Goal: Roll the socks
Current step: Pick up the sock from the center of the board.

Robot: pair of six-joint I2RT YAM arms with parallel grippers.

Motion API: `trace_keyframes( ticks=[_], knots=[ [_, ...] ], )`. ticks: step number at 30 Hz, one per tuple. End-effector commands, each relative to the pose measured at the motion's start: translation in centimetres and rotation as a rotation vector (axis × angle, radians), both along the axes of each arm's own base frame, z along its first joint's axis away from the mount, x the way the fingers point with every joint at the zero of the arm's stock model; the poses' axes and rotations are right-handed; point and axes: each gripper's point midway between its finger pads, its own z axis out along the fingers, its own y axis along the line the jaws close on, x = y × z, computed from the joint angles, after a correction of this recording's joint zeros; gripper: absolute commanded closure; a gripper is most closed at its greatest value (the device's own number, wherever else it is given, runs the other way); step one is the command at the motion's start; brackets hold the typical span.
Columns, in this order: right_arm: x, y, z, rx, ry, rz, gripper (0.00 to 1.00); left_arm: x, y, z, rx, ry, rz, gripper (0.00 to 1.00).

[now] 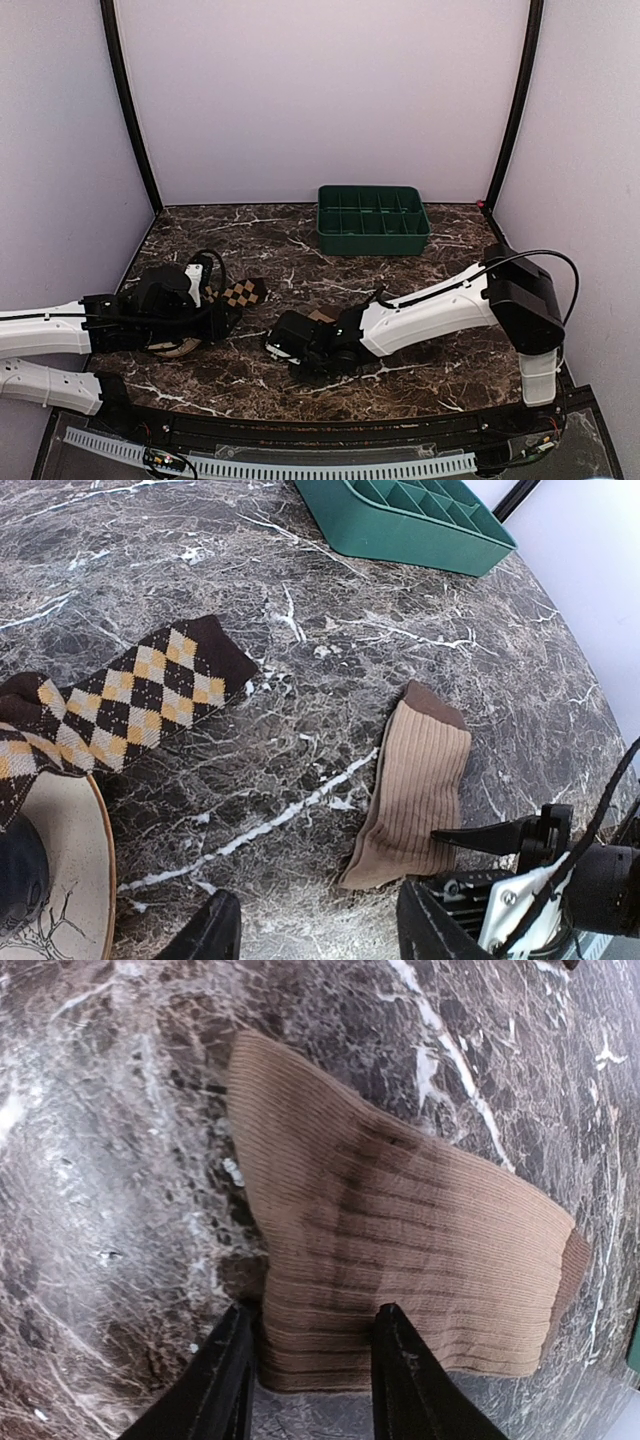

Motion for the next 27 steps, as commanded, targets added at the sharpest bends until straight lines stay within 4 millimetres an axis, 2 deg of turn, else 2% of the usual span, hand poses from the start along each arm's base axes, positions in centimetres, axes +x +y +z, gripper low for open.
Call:
trace_keyframes(
  ticks=[1, 7, 11, 17, 27],
  knots=[
    [0.3, -1.2, -1.8, -0.061, 0.065, -0.005, 0.66, 0.0, 0.6, -0.2, 0.018, -0.012, 0.011, 0.44],
    [-0.1, -2.5, -3.2, -0.093, 0.169, -0.023, 0.85, 0.1, 0.6, -0.5, 0.030, -0.012, 0.006, 0.44],
    [-0.8, -2.4, -3.1, -0.065, 0.232, -0.015, 0.92, 0.1, 0.5, -0.5, 0.030, -0.020, -0.004, 0.44],
    [-1.9, -1.5, -1.3, 0.065, 0.366, 0.006, 0.96, -0.1, -0.4, -0.2, 0.026, -0.049, -0.068, 0.41],
    [-2.4, -1.3, 2.0, 0.315, 0.636, 0.019, 0.99, -1.2, -4.2, -0.3, -0.021, -0.067, -0.287, 0.36]
  ],
)
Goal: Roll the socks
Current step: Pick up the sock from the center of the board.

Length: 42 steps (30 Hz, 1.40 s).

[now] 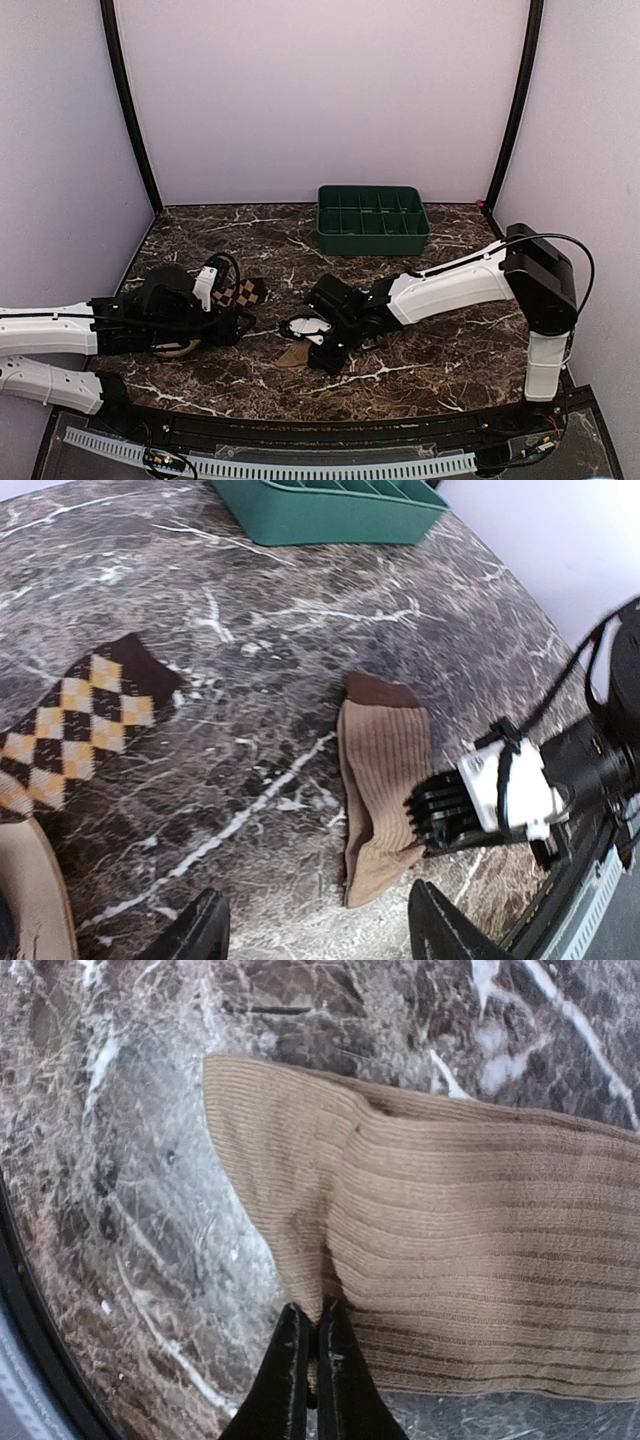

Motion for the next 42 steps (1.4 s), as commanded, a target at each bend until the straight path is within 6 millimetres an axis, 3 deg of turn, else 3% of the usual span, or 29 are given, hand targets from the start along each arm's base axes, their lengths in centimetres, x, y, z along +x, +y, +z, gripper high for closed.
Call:
trace_keyframes(
  ticks=[1, 3, 11, 23, 34, 42],
  knots=[
    [-1.2, 0.6, 2.4, 0.164, 0.174, 0.010, 0.99, -0.9, -2.2, -0.3, -0.023, -0.013, -0.143, 0.36],
    [-1.1, 0.8, 3.4, 0.225, 0.221, 0.006, 1.00, -1.2, -2.7, -0.5, -0.022, -0.011, -0.184, 0.37],
    [-1.0, -1.1, 4.0, 0.348, 0.440, -0.008, 0.99, -2.6, -4.4, -0.8, -0.017, -0.007, -0.326, 0.36],
    [-1.2, -3.0, 3.7, 0.357, 0.609, 0.016, 0.99, -5.7, -9.4, -2.5, 0.085, 0.003, -0.570, 0.34],
    [-1.9, -4.3, 3.4, 0.353, 0.657, 0.034, 1.00, -6.2, -10.8, -3.5, 0.160, -0.081, -0.623, 0.32],
    [-2.2, -4.7, 3.3, 0.351, 0.669, 0.036, 1.00, -7.1, -11.7, -3.0, 0.186, -0.183, -0.696, 0.31]
  ],
)
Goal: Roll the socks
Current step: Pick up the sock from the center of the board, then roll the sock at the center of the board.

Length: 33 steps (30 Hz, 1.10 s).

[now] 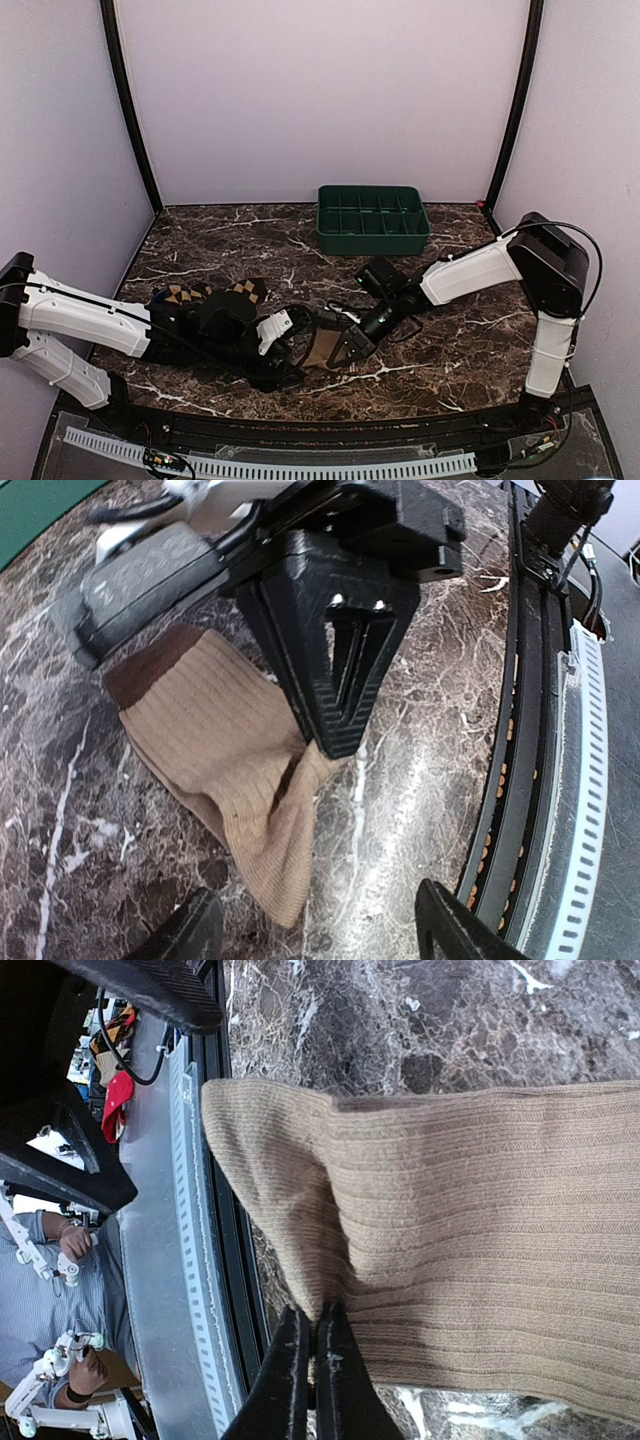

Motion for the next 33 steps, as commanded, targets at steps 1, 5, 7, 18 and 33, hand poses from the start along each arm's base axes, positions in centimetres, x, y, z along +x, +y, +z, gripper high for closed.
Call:
trace_keyframes(
  ticks=[1, 5, 7, 18, 33],
  knots=[
    [-0.4, -0.5, 0.0, 0.013, 0.020, 0.016, 1.00, -0.2, -1.3, 1.4, -0.026, -0.095, -0.067, 0.32],
    [-0.5, -0.5, 0.0, 0.015, 0.024, 0.021, 1.00, -0.8, -1.9, 0.8, 0.018, -0.129, -0.111, 0.31],
    [-0.5, -0.5, 0.0, 0.015, 0.025, 0.022, 1.00, -0.9, -2.3, 0.5, 0.043, -0.151, -0.132, 0.31],
    [-0.7, -0.8, 0.1, 0.018, 0.034, 0.033, 1.00, 0.1, -2.6, -1.1, 0.140, -0.245, -0.117, 0.36],
    [-0.6, -1.0, -0.2, 0.016, 0.046, 0.033, 1.00, 0.3, -2.7, -1.8, 0.169, -0.256, -0.129, 0.69]
  ],
)
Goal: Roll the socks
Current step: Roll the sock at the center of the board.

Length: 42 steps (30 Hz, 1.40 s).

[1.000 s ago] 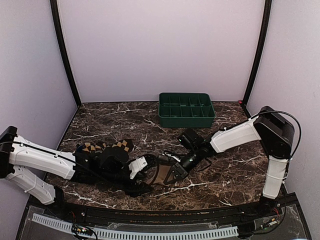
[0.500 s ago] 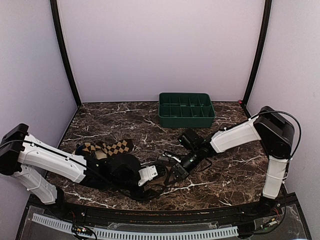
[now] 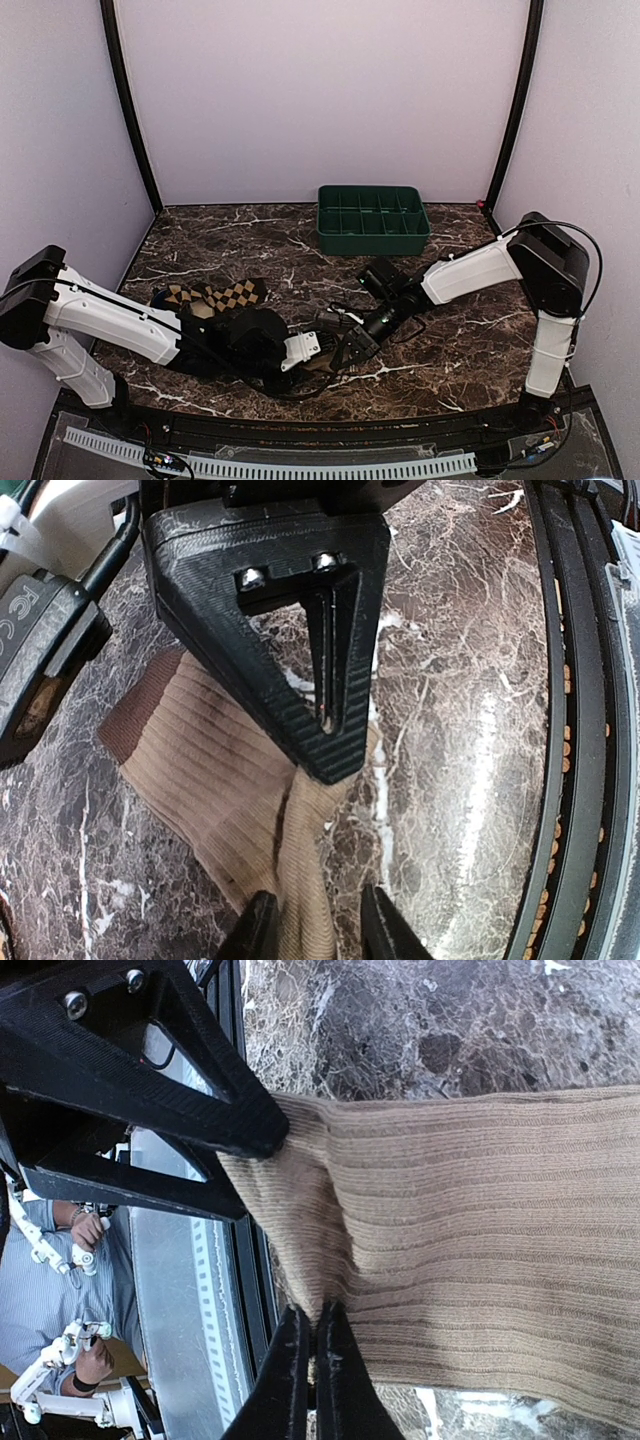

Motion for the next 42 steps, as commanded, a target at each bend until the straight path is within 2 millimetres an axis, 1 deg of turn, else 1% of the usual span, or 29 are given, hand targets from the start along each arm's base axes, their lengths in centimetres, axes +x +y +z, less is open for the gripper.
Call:
trace_keyframes(
  ticks=[1, 6, 11, 16, 21, 25, 30, 32, 36, 40, 42],
  knots=[
    [-0.2, -0.4, -0.3, 0.004, 0.019, 0.006, 1.00, 0.0, -0.2, 0.6, -0.004, -0.011, -0.005, 0.69],
    [-0.2, -0.4, -0.2, 0.005, 0.019, 0.007, 1.00, -0.1, 0.0, 0.1, 0.014, 0.000, -0.006, 0.75],
    [-0.3, -0.5, -0.3, 0.003, 0.023, 0.007, 1.00, -0.2, 0.0, -0.1, 0.017, 0.003, -0.015, 0.85],
    [-0.5, -0.6, -0.2, 0.003, 0.028, 0.010, 1.00, -0.3, -0.2, -0.4, 0.031, 0.005, -0.032, 0.92],
    [-0.7, -1.0, -0.4, -0.010, 0.032, 0.009, 1.00, -0.7, -0.6, -0.1, 0.022, 0.015, -0.059, 1.00],
    [-0.6, -1.3, -1.0, -0.036, 0.022, -0.001, 1.00, -1.1, -0.9, 0.1, 0.025, 0.025, -0.085, 1.00],
    [-0.5, -2.1, -2.3, -0.094, -0.001, -0.030, 0.89, -2.1, -1.5, -0.1, 0.052, 0.092, -0.140, 1.00],
    [-0.6, -2.4, -2.4, -0.101, -0.003, -0.043, 0.85, -2.5, -1.7, -0.5, 0.068, 0.131, -0.156, 1.00],
    [-0.7, -2.8, -2.2, -0.094, -0.026, -0.071, 0.78, -3.2, -1.9, -0.8, 0.090, 0.193, -0.176, 1.00],
    [-0.5, -3.0, -1.7, -0.079, -0.053, -0.101, 0.74, -3.4, -1.7, -1.0, 0.101, 0.240, -0.178, 1.00],
    [-0.3, -2.9, -1.3, -0.068, -0.065, -0.115, 0.68, -3.5, -1.6, -1.1, 0.110, 0.269, -0.182, 1.00]
  ],
)
